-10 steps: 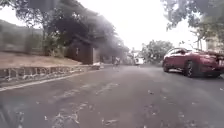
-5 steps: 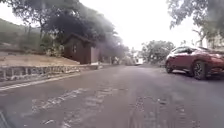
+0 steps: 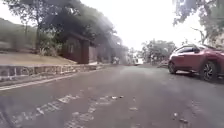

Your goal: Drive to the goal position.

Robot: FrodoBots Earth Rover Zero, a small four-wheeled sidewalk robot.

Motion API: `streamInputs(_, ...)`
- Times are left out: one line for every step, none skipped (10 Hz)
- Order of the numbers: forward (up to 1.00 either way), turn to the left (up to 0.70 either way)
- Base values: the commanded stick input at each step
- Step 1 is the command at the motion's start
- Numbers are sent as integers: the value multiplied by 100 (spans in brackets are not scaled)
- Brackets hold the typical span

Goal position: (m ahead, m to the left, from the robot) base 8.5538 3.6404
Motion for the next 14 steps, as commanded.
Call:
streamInputs(100,2)
streamInputs(100,2)
streamInputs(100,2)
streamInputs(100,2)
streamInputs(100,2)
streamInputs(100,2)
streamInputs(100,2)
streamInputs(100,2)
streamInputs(100,2)
streamInputs(100,2)
streamInputs(100,2)
streamInputs(100,2)
streamInputs(100,2)
streamInputs(100,2)
